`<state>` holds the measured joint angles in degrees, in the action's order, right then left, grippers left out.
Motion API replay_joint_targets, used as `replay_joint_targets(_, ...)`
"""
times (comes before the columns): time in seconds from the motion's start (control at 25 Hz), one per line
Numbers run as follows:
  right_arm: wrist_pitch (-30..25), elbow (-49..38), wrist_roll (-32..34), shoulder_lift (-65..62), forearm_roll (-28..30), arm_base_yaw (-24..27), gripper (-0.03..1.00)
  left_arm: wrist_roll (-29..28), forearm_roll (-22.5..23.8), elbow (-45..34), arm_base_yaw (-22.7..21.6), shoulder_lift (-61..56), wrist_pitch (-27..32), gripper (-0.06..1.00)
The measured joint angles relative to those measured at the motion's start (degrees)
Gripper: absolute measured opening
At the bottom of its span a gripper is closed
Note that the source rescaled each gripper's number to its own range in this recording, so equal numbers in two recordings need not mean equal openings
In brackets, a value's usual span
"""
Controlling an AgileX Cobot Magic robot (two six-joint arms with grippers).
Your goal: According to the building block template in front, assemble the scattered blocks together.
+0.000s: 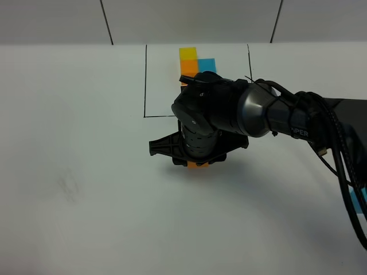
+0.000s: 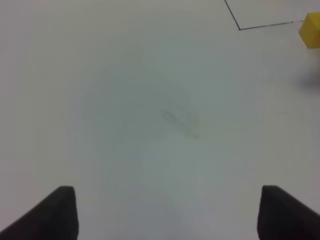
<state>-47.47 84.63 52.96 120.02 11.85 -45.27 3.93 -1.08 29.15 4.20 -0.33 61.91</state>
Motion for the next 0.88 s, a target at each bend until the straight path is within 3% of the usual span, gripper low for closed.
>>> replay_joint_targets(0.88,5.38,1.62,-0.94,4.64,-0.13,1.89,0.0,0.0,0.05,0.0,0.0,0.0,0.0,0.6)
